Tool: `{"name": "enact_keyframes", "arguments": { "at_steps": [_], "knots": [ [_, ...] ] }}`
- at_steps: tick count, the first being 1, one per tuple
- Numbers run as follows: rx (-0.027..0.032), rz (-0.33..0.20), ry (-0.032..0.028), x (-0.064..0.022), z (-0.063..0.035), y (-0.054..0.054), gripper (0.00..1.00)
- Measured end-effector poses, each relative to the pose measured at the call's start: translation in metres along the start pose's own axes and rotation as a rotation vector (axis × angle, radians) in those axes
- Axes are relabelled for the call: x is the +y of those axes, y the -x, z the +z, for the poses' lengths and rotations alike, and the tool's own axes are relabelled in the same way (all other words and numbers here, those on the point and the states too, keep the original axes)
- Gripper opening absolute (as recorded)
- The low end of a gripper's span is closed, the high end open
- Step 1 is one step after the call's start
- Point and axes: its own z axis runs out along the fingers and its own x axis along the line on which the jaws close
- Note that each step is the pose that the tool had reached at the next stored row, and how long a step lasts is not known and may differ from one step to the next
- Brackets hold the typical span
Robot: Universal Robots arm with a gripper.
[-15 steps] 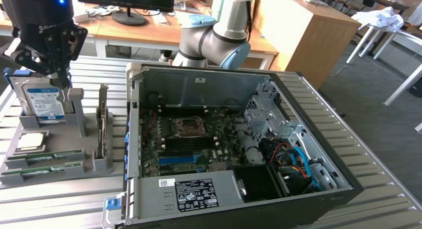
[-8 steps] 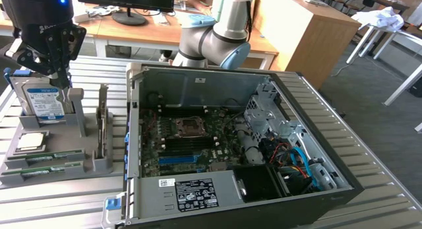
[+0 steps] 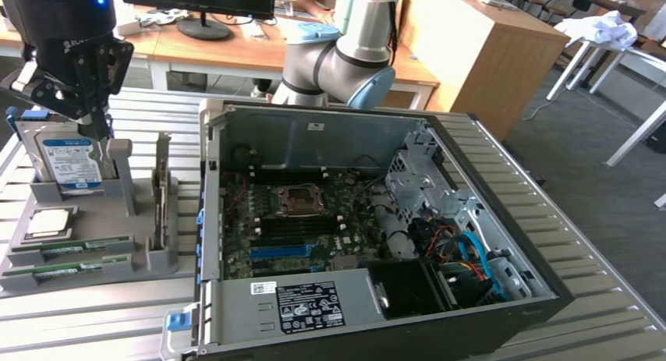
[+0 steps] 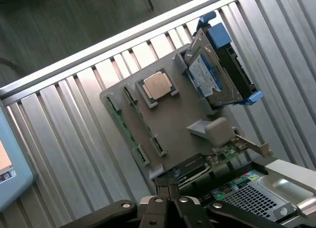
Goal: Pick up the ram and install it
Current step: 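Pick up the ram and move it above insertion slot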
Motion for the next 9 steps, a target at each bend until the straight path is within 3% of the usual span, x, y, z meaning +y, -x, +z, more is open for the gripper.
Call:
{"name": "enact_keyframes", "arguments": {
  "at_steps": [9],
  "knots": [
    [0.0025, -0.055, 0.0013, 0.0, 0.0, 0.0, 0.1]
  ]
}}
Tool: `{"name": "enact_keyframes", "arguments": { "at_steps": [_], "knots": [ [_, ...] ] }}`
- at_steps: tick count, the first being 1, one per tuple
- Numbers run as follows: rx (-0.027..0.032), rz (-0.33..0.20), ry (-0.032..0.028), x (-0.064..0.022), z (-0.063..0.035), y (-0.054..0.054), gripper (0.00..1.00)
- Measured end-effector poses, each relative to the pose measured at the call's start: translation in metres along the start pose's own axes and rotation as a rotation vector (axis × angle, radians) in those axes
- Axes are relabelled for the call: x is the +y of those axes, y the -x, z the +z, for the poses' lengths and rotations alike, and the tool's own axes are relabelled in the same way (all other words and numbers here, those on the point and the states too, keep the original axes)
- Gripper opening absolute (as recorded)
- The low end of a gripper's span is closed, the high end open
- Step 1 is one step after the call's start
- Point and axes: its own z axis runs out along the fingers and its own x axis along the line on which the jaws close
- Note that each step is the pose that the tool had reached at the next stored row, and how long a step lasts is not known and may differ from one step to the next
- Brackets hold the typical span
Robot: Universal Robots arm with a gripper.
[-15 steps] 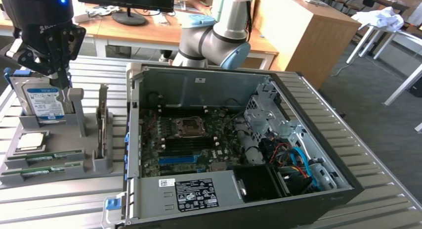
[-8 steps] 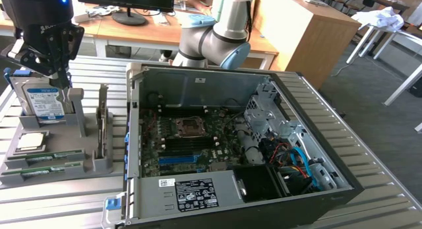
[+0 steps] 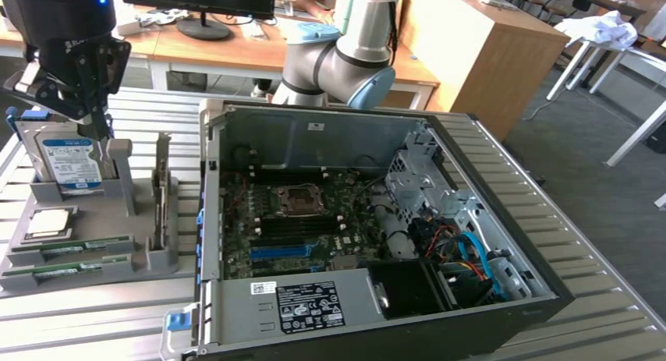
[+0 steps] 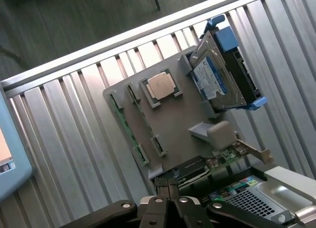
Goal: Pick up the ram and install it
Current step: 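Pick up the ram and move it above insertion slot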
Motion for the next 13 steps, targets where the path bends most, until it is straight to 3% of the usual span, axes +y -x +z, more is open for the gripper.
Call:
{"name": "enact_keyframes", "arguments": {
  "at_steps": [13],
  "knots": [
    [0.0034, -0.078, 0.0018, 0.0, 0.0, 0.0, 0.1]
  ]
}}
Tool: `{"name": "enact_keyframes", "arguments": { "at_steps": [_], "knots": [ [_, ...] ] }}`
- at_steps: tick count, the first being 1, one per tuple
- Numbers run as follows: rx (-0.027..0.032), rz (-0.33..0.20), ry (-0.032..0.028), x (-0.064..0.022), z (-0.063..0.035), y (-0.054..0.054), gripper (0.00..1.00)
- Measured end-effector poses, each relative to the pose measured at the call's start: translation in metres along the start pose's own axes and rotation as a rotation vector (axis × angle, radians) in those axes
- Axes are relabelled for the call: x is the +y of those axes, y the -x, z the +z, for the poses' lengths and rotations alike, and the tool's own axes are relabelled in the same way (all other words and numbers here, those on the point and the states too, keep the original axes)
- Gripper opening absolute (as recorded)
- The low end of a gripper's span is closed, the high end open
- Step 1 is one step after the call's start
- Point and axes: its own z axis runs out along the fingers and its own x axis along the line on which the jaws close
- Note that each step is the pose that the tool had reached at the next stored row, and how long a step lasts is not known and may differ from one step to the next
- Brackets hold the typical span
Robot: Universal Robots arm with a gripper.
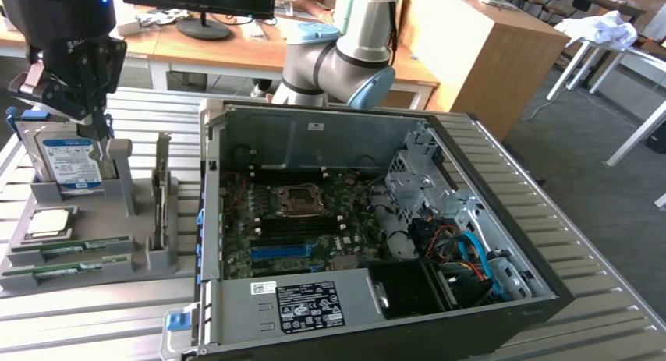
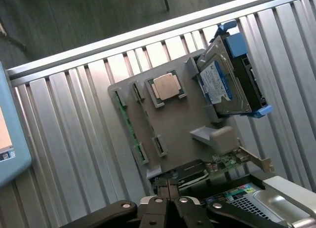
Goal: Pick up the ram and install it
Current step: 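Pick up the ram and move it above insertion slot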
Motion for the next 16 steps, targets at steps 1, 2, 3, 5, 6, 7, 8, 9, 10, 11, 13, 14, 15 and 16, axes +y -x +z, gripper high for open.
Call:
{"name": "enact_keyframes", "arguments": {
  "at_steps": [1, 2, 3, 5, 6, 7, 8, 9, 10, 11, 13, 14, 15, 16],
  "knots": [
    [0.0004, -0.007, 0.0002, 0.0, 0.0, 0.0, 0.1],
    [0.0006, -0.013, 0.0003, 0.0, 0.0, 0.0, 0.1],
    [0.0009, -0.019, 0.0004, 0.0, 0.0, -0.0001, 0.1],
    [0.0015, -0.033, 0.0008, 0.0, 0.0, -0.0001, 0.1],
    [0.0018, -0.041, 0.001, 0.0, 0.0, -0.0001, 0.1],
    [0.0022, -0.049, 0.0011, -0.0001, 0.0, -0.0001, 0.1],
    [0.0025, -0.057, 0.0014, -0.0001, 0.0, -0.0001, 0.1],
    [0.0029, -0.065, 0.0015, -0.0001, 0.0, -0.0001, 0.1],
    [0.0033, -0.073, 0.0017, -0.0001, 0.0, -0.0001, 0.1],
    [0.0036, -0.081, 0.0019, -0.0001, 0.0, -0.0001, 0.1],
    [0.0043, -0.096, 0.0023, -0.0001, 0.0, -0.0001, 0.1],
    [0.0045, -0.103, 0.0024, -0.0001, 0.0, -0.0001, 0.1],
    [0.0049, -0.111, 0.0026, -0.0001, 0.0, -0.0002, 0.1],
    [0.0053, -0.118, 0.0028, -0.0001, 0.0, -0.0002, 0.1]
  ]
}}
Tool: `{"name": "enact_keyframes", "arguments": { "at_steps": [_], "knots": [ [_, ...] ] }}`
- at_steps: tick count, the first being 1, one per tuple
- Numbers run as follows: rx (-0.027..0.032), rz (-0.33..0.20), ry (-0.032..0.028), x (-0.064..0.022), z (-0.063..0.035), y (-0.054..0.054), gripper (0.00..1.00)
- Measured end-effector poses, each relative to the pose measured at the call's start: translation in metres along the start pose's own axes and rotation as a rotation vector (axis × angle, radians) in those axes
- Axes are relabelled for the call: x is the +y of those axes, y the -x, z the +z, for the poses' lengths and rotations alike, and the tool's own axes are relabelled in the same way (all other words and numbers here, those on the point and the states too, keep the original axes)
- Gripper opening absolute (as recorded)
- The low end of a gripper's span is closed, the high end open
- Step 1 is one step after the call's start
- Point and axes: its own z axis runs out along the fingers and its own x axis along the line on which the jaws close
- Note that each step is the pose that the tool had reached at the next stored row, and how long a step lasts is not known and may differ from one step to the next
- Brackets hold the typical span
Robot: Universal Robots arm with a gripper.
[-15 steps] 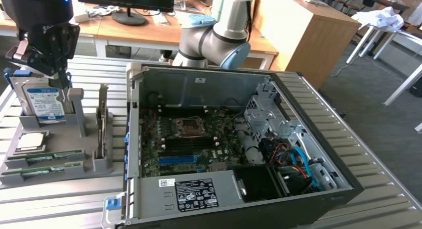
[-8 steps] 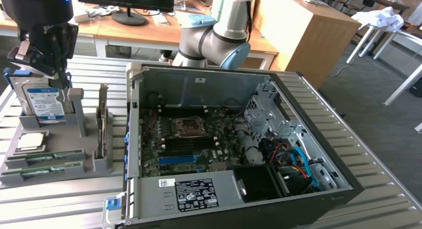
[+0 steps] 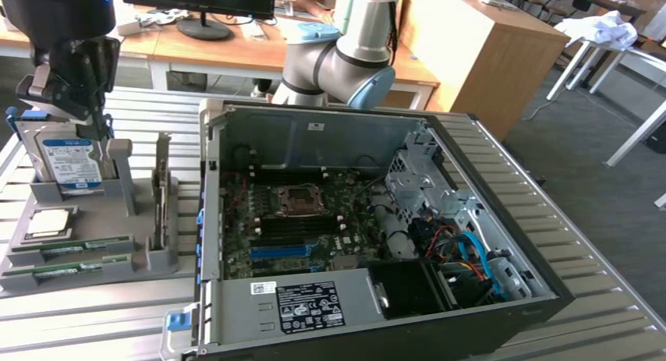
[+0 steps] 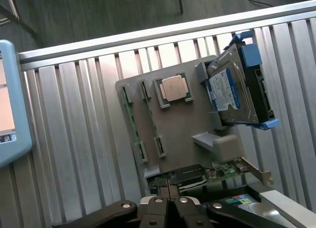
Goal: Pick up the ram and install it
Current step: 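Pick up the ram and move it above insertion slot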
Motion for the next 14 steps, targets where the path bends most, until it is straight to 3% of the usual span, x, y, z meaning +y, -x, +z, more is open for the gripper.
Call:
{"name": "enact_keyframes", "arguments": {
  "at_steps": [14],
  "knots": [
    [0.0049, -0.111, 0.0027, -0.0001, 0.0, -0.0002, 0.1]
  ]
}}
